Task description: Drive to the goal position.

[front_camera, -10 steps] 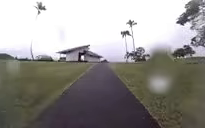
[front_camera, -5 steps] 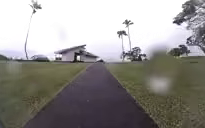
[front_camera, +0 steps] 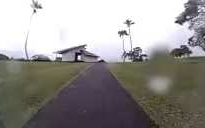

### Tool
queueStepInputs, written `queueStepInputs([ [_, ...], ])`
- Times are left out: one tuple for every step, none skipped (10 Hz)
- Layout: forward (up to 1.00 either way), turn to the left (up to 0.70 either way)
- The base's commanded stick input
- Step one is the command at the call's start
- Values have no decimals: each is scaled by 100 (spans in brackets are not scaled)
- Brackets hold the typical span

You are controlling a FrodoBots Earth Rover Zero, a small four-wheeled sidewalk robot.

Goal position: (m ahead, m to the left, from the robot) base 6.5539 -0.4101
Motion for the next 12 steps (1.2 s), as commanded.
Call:
queueStepInputs([
  [70,0],
  [70,0],
  [70,0],
  [70,0],
  [70,0],
  [70,0],
  [70,0],
  [70,0],
  [70,0],
  [70,0],
  [70,0],
  [70,0],
])
